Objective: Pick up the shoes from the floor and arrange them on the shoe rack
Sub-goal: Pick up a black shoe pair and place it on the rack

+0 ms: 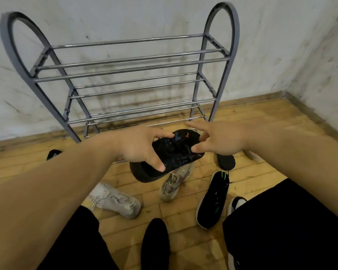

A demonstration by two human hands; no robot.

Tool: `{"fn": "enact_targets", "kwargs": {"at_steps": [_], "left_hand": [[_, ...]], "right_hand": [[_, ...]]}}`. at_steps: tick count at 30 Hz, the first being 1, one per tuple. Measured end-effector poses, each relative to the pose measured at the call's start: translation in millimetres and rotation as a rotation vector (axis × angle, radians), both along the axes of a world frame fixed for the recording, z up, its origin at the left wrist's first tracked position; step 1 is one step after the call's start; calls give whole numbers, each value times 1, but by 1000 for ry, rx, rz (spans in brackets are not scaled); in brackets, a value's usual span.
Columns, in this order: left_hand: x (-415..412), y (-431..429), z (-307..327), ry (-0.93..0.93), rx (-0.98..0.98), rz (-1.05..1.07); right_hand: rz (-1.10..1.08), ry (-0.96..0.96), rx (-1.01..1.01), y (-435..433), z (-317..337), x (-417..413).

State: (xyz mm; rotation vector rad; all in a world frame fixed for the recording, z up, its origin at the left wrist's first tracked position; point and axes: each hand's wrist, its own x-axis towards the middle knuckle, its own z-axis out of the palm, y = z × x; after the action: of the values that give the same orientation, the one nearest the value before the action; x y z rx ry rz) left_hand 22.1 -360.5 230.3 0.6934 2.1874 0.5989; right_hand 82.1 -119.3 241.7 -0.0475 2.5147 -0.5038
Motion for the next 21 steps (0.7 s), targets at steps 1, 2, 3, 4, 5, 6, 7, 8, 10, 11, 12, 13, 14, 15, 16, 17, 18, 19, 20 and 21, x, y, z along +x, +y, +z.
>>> {"fn": "enact_targets", "kwargs": {"at_steps": [1, 2, 3, 4, 5, 6, 7, 8, 10, 11, 12, 13, 14, 15, 16, 17, 18, 19, 20, 21], "left_hand": [[2, -6, 2, 14, -70, -15], [4, -12, 3, 13, -131, -32], [5, -19, 3, 4, -185, -47], [6, -26, 2, -8, -230, -55], [7, -33, 2, -17, -268, -59], [8, -40, 2, -13, -300, -63], [10, -46, 2, -8, -329, -72], [12, -52, 3, -6, -356, -81], [14, -61, 4, -13, -405, -86], [15, -66, 4, -23, -433, -84], [16, -70, 4, -29, -460, -91], [16, -74, 3, -28, -492, -101], [17, -78, 1, -24, -525, -114], [17, -81, 1, -22, -554, -119], [18, -84, 0, -19, -581, -122], [18, -86, 0, -11, -606, -124], [18, -89, 0, 2, -631, -128], [17, -91, 0, 16, -652, -131], [17, -93, 1, 28, -667, -132], [17, -94, 2, 38, -672, -129]], "right_hand": [[54, -44, 31, -6, -5, 0], [103, -80, 58, -11, -9, 1], [148, -110, 78, -16, -13, 1], [190, -136, 93, -22, -17, 0], [228, -156, 103, -27, -21, -1], [262, -172, 107, -33, -26, -3], [291, -184, 106, -39, -31, -4], [317, -196, 106, -45, -35, -4], [367, -214, 119, -59, -42, -5], [392, -216, 132, -64, -46, -4], [413, -218, 146, -69, -50, -4], [429, -222, 153, -74, -52, -3], [437, -231, 154, -77, -55, -3], [443, -242, 152, -80, -57, -3], [445, -248, 153, -82, -60, -4], [446, -248, 155, -84, -61, -5], [448, -242, 163, -87, -61, -7], [453, -228, 173, -90, -61, -9], [455, -215, 181, -92, -62, -10], [454, -207, 184, -95, -63, -12]]}}
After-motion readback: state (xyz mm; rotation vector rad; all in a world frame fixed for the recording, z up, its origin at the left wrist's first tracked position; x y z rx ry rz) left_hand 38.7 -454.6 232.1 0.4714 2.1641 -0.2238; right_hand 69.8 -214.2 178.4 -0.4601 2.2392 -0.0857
